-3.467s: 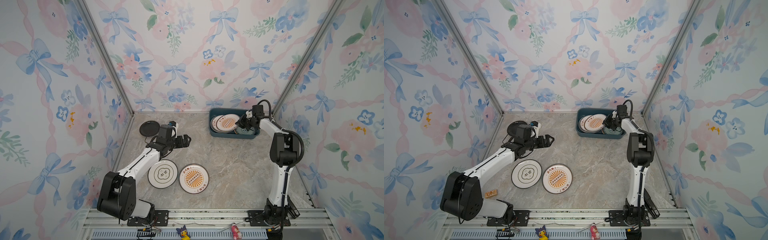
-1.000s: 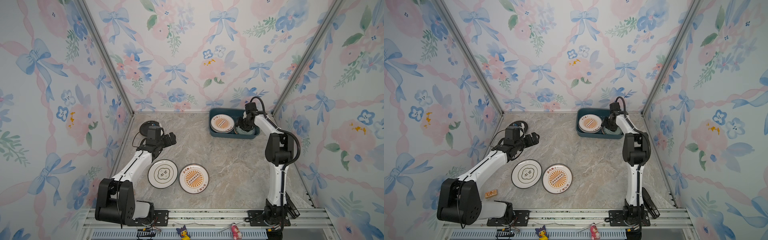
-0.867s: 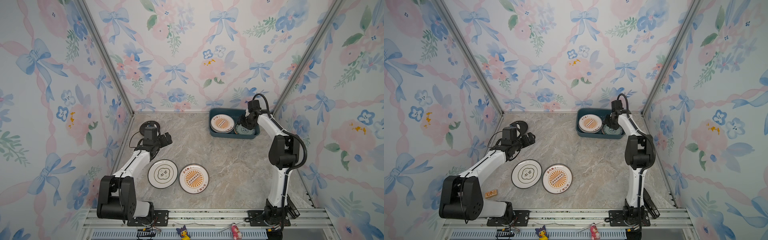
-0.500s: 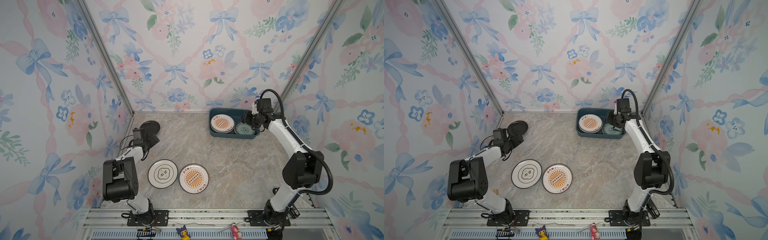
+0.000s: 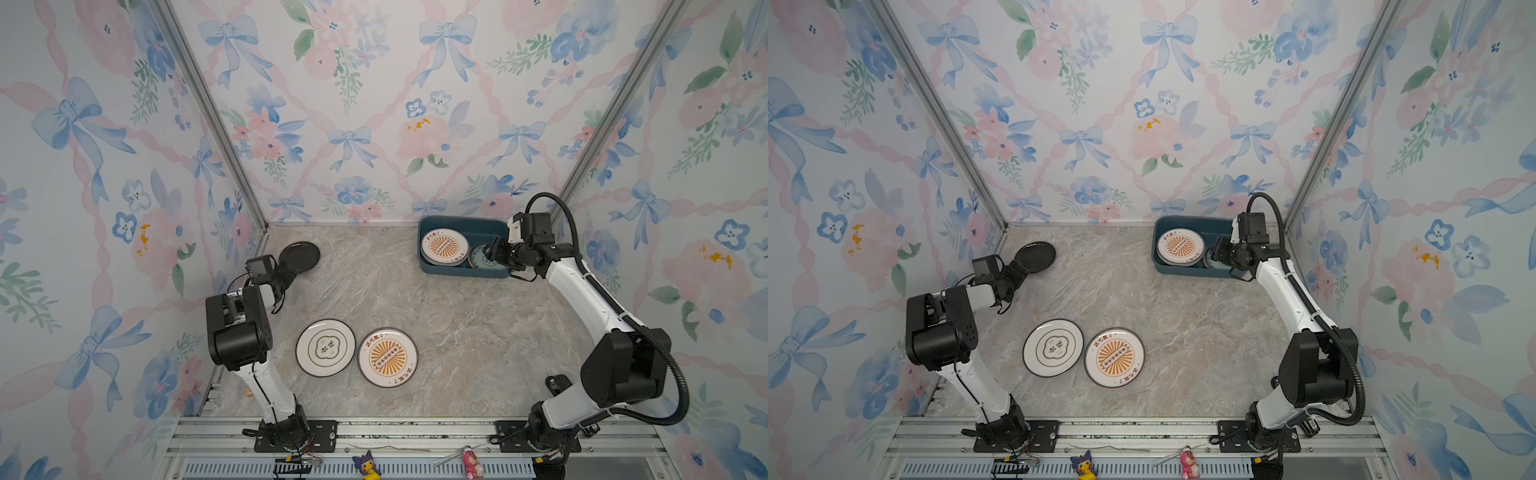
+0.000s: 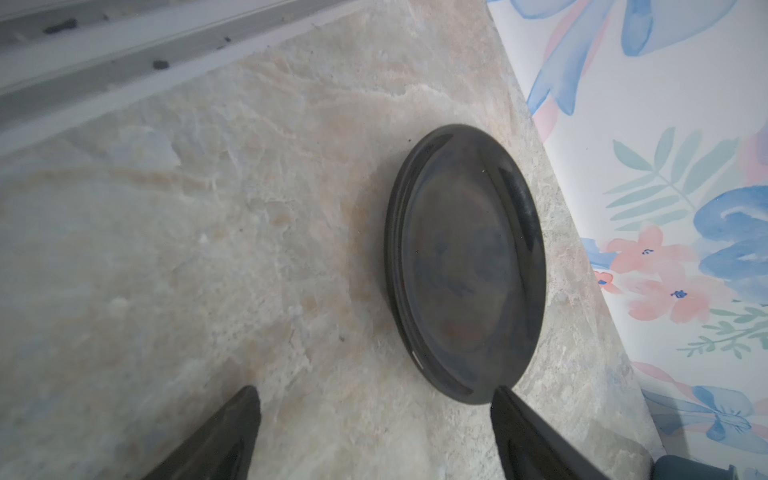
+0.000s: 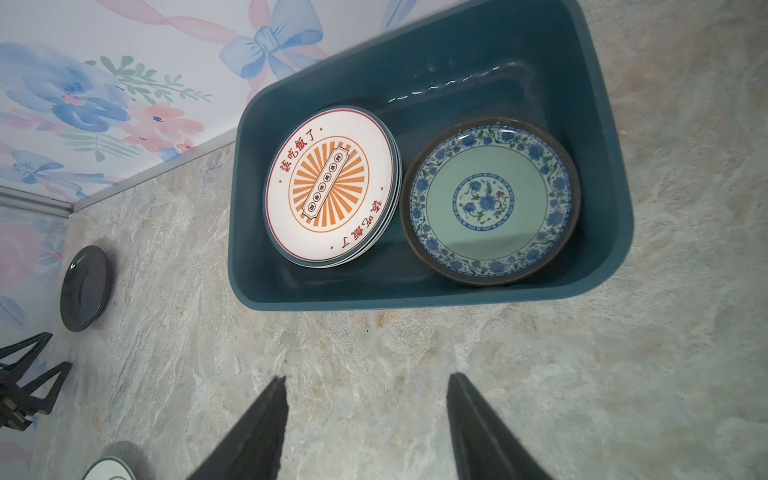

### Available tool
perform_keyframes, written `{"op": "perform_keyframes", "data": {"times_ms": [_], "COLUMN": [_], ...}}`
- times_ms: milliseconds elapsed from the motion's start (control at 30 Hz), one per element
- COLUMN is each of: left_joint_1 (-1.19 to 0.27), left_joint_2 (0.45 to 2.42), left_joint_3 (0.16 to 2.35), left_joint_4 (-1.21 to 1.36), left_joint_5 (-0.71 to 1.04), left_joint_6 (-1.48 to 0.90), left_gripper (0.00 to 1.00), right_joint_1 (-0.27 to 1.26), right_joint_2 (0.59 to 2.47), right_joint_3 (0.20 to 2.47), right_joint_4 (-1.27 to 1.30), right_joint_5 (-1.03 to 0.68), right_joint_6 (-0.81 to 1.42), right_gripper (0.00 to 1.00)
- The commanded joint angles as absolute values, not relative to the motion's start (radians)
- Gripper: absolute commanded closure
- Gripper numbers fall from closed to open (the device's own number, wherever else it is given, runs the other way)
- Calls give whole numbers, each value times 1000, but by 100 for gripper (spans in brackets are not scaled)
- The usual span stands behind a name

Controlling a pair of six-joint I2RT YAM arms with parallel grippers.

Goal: Place the plates into the plastic bin on the countertop
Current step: 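Grasp the black plate edge with the left gripper and tilt it up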

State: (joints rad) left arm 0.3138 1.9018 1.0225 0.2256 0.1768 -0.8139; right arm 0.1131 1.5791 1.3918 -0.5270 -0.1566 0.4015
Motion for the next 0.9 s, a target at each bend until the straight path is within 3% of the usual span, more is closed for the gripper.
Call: {"op": "perform_keyframes", "data": {"times_ms": [0,167,433,700,800,867], "left_joint_1": [311,312,312,314,315,318], "left_joint_2": [1973,2056,2126,2179,2179,2177], "left_joint_3": [1065,1121,1146,1155,1132,1115], "left_joint_4": [223,228,256,283,309,327], "left_joint_5": [204,236,249,271,278,287], "left_joint_6": [-854,-868,-873,-879,-882,-889], "left_gripper": [13,24,57,75,78,89], "right_joint_1": [110,112,113,125,128,132], "right_joint_2": [1566,1569,1580,1591,1591,1591], "right_joint_3": [1362,1351,1348,1361,1359,1358], "right_joint_4": [-499,-486,-485,-502,-505,-507], "right_joint_5": [-189,-204,-206,-197,-195,-192], "right_joint_6": [397,403,407,400,401,401], "right_gripper": [39,39,39,39,39,39]}}
